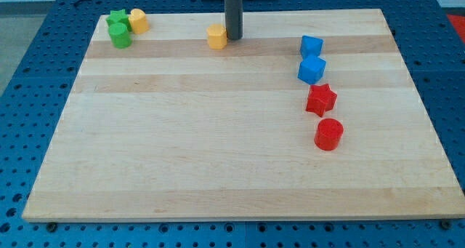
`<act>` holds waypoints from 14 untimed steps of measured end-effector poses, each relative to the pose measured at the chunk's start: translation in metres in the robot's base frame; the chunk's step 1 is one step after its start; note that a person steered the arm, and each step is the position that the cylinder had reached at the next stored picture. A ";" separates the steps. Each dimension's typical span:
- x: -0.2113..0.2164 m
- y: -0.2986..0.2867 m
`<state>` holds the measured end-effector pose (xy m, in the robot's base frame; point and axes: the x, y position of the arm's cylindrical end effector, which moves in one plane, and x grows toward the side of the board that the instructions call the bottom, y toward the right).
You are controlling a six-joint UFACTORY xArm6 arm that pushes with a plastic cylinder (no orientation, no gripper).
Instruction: Move yellow hexagon closer to the yellow heart and green circle
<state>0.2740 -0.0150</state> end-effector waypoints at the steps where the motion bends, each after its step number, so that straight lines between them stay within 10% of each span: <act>1: 0.016 -0.015; 14: -0.041 -0.129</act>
<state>0.2326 -0.1442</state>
